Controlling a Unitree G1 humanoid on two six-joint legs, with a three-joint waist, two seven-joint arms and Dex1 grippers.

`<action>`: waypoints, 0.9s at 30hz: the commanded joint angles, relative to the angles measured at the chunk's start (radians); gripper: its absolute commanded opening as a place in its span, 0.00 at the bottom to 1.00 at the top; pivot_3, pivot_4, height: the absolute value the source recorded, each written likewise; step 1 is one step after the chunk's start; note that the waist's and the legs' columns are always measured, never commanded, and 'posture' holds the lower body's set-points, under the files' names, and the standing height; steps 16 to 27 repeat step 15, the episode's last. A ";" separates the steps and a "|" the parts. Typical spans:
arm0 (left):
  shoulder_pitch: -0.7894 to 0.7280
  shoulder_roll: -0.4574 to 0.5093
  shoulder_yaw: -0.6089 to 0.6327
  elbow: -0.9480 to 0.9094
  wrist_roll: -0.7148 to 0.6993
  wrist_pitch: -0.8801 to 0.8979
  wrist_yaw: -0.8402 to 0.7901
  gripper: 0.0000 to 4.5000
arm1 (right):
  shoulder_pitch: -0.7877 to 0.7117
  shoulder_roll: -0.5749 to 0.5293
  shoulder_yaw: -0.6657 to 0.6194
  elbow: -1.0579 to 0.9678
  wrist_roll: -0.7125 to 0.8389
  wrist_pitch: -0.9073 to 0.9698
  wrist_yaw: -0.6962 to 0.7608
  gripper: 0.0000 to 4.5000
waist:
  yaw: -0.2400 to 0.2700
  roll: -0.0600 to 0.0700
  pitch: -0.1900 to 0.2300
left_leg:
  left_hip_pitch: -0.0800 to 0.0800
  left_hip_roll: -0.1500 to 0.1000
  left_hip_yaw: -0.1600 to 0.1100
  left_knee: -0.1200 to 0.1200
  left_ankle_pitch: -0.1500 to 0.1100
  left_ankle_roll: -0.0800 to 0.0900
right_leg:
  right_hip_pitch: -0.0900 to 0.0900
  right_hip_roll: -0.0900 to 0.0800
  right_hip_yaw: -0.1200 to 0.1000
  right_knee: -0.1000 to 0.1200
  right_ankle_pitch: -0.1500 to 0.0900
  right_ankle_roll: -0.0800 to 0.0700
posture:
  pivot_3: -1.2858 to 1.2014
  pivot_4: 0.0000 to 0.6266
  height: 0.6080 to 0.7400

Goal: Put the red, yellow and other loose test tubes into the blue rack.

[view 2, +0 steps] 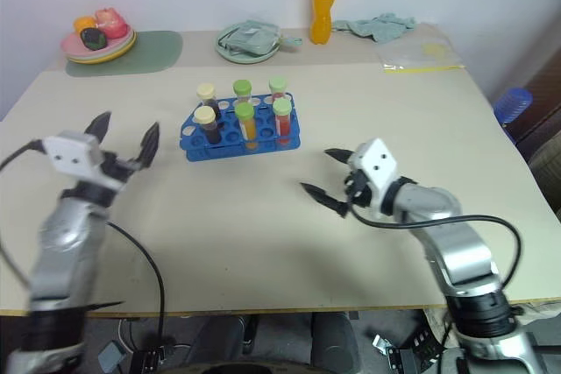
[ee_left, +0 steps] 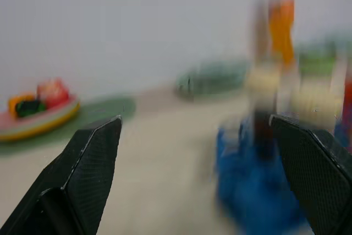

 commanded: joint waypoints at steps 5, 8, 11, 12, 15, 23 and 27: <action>0.115 0.116 0.135 0.050 0.016 0.086 -0.100 0.98 | 0.042 -0.112 -0.203 0.138 0.040 -0.025 0.065 1.00 | 0.001 0.000 0.000 | 0.001 0.000 0.002 0.000 0.000 0.001 | 0.001 0.000 0.000 -0.001 0.000 0.000 | 0.52 0.24 1.00; 0.115 0.109 0.128 0.042 0.036 0.094 -0.104 0.98 | 0.051 -0.144 -0.226 0.206 0.029 -0.073 0.103 1.00 | 0.000 0.000 0.000 | 0.001 0.000 0.003 0.000 0.000 0.001 | 0.002 0.000 0.000 -0.001 0.000 0.000 | 0.52 0.24 1.00; 0.114 0.100 0.123 0.049 0.044 0.109 -0.105 0.98 | 0.062 -0.151 -0.233 0.237 0.015 -0.111 0.110 1.00 | -0.002 0.000 0.000 | 0.002 0.001 0.003 -0.001 0.000 0.001 | 0.002 0.000 0.000 -0.001 0.000 0.000 | 0.52 0.24 1.00; 0.117 0.096 0.118 0.046 0.054 0.111 -0.101 0.98 | 0.067 -0.150 -0.235 0.243 0.011 -0.120 0.109 1.00 | -0.003 0.000 0.000 | 0.002 0.001 0.003 -0.001 0.000 0.001 | 0.002 0.000 0.000 -0.001 0.000 0.000 | 0.52 0.24 1.00; 0.120 0.078 0.107 0.035 0.079 0.126 -0.080 0.98 | 0.077 -0.145 -0.228 0.242 0.011 -0.131 0.111 1.00 | -0.004 0.000 0.000 | 0.002 0.001 0.003 -0.001 0.000 0.001 | 0.002 0.000 0.000 -0.001 0.000 0.000 | 0.52 0.24 1.00; 0.120 0.078 0.107 0.035 0.079 0.126 -0.080 0.98 | 0.077 -0.145 -0.228 0.242 0.011 -0.131 0.111 1.00 | -0.004 0.000 0.000 | 0.002 0.001 0.003 -0.001 0.000 0.001 | 0.002 0.000 0.000 -0.001 0.000 0.000 | 0.52 0.24 1.00; 0.120 0.078 0.107 0.035 0.079 0.126 -0.080 0.98 | 0.077 -0.145 -0.228 0.242 0.011 -0.131 0.111 1.00 | -0.004 0.000 0.000 | 0.002 0.001 0.003 -0.001 0.000 0.001 | 0.002 0.000 0.000 -0.001 0.000 0.000 | 0.52 0.24 1.00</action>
